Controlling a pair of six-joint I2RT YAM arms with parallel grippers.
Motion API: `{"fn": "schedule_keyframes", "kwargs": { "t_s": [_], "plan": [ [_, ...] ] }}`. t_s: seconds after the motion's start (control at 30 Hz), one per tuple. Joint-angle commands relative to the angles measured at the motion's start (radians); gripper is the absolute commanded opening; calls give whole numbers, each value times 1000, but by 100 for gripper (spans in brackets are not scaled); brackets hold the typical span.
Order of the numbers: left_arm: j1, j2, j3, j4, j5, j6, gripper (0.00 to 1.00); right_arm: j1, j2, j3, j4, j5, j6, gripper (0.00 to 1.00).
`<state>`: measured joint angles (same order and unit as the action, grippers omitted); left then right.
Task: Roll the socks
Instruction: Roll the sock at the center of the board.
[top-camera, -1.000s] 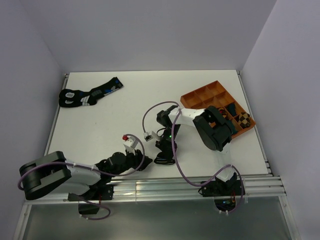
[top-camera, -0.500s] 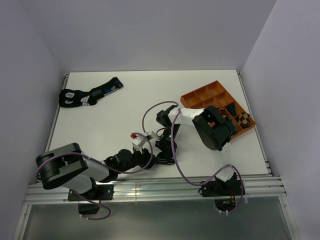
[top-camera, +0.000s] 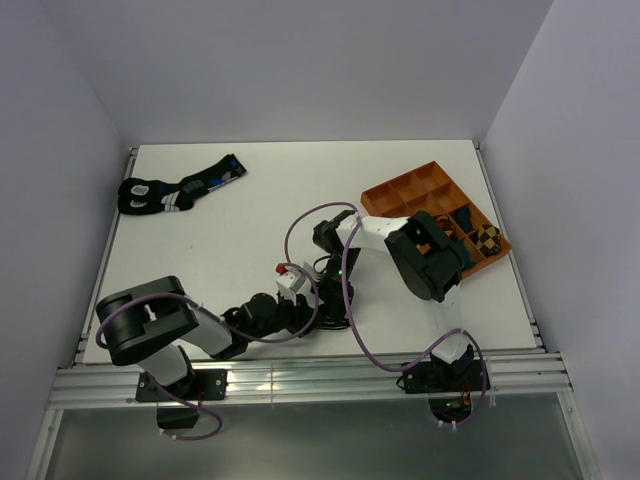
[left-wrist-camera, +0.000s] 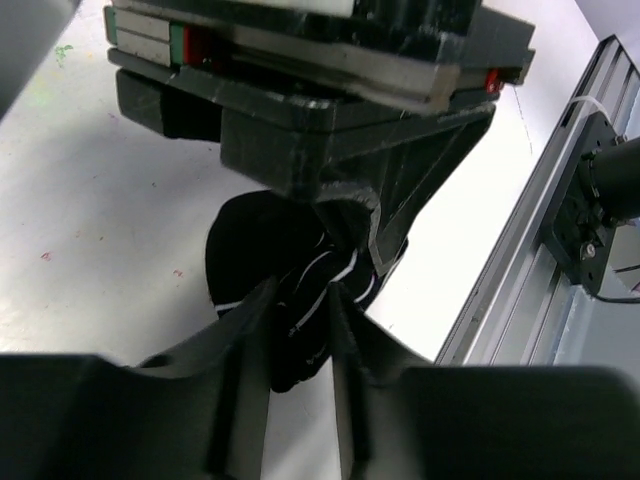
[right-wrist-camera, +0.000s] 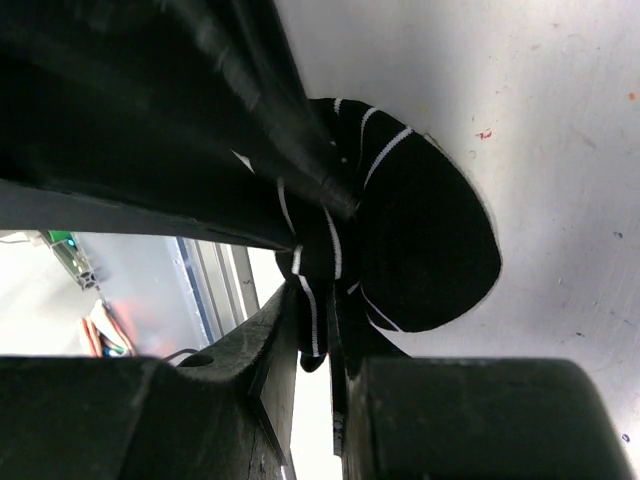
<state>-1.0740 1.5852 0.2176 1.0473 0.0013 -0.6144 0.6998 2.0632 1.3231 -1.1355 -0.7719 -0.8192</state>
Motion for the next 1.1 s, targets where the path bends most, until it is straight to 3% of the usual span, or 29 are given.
{"fn": "schedule_keyframes", "kwargs": {
  "t_s": [0.0, 0.13, 0.27, 0.4, 0.67, 1.07],
  "plan": [
    [-6, 30, 49, -36, 8, 8, 26, -5, -8, 19, 32, 33, 11, 18],
    [-6, 53, 68, -82, 19, -13, 12, -8, -26, 13, 52, 36, 34, 20],
    [-6, 55, 57, -102, 19, -67, 1, -19, -78, -8, 111, 51, 78, 36],
    [-6, 55, 49, -141, 8, -113, 0, -39, -136, -32, 163, 65, 127, 48],
    [-6, 27, 37, -231, 11, -192, 0, -114, -264, -123, 293, 131, 242, 51],
    [8, 30, 161, -486, 112, -323, 0, -174, -633, -366, 416, 206, 154, 50]
  ]
}}
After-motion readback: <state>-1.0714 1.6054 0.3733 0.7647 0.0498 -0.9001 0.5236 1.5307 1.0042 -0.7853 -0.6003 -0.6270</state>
